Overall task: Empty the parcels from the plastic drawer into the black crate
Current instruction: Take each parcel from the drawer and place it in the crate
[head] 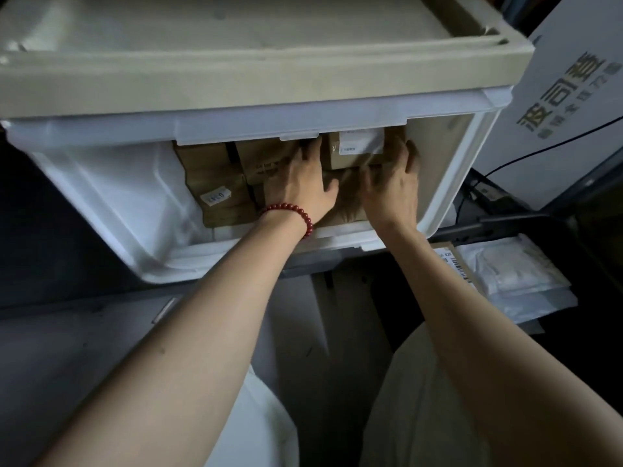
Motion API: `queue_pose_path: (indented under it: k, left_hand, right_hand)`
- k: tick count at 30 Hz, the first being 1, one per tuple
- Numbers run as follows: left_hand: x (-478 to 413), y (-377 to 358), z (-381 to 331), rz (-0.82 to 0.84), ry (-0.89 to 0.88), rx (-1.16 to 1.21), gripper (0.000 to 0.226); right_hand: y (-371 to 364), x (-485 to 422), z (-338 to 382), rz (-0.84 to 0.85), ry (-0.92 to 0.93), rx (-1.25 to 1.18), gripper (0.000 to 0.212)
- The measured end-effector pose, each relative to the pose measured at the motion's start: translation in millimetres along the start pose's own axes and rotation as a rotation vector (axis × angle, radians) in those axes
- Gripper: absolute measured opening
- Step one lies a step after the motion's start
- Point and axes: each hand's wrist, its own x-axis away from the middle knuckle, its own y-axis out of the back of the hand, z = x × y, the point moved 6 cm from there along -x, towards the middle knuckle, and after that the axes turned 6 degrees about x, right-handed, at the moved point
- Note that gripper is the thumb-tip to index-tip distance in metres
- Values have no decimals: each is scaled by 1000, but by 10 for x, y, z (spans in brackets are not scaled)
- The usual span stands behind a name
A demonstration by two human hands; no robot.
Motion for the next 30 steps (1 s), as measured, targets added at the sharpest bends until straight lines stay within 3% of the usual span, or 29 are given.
queue_pose_path:
  k: [18,23,30]
  left_hand:
    - [-207,-59,142,-28,50,144,58]
    - [-257,2,284,-92,137,284,54]
    - [-154,51,305,-137,159,414,51]
  right_hand:
    - [-226,-256,-147,0,-170,-71,76]
    - [-255,-218,-100,-7,-159,-120,60]
    - [-242,-31,-47,42,-136,-460,42]
